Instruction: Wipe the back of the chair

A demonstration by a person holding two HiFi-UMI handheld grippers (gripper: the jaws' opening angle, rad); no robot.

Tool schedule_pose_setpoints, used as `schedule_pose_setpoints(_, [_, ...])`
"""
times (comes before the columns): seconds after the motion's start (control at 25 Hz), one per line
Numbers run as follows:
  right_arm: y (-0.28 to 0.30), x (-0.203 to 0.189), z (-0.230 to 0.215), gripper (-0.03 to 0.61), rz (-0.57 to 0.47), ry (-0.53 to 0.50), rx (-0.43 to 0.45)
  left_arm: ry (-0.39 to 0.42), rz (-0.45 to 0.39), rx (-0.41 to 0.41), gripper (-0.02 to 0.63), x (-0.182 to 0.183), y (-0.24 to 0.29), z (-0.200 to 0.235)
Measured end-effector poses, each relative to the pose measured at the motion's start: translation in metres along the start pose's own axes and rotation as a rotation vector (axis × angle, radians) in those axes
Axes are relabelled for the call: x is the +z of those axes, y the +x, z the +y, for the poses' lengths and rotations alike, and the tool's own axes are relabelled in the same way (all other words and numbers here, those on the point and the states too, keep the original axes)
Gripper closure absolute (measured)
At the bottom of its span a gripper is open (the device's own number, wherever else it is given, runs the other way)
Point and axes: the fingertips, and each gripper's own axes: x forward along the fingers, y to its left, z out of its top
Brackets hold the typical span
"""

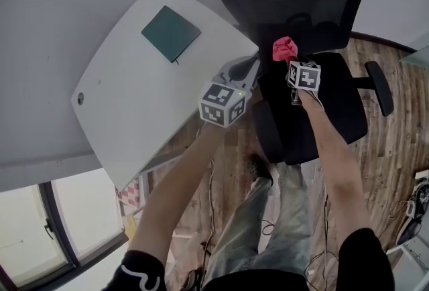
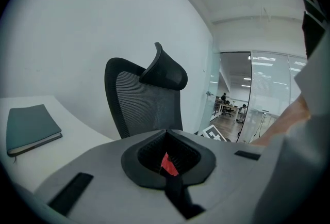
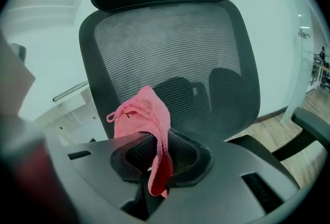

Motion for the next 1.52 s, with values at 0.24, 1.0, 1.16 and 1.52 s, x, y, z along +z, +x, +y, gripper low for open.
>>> schedule_pose_setpoints(0.24, [-0.005,-0.018,-0.014,0.508,0.044,0.011,-0.032,-0.001,0.008,0.017,0.589,-0.001,-0.002,0.003])
schedule_pose_setpoints(1.0, [-0.06,0.206,0.028,0.508,-0.293,0.034,0.109,-0.004,-0.082,0.013,0.589,0.085,0.018,0.013])
schedule_pose_setpoints(1.16, [-0.044,0.2,0.02,0.508,-0.264,0.025,0.066,-0.009,-0.09,-0.003,0.589,0.088,0.028,0.01])
schedule_pose_setpoints(1.52, [-0.017,0.121,-0.007,0.508,-0.159,0.008,0.042,-0.026,-0.074,-0.015,0.589,0.053,0.059,0.01])
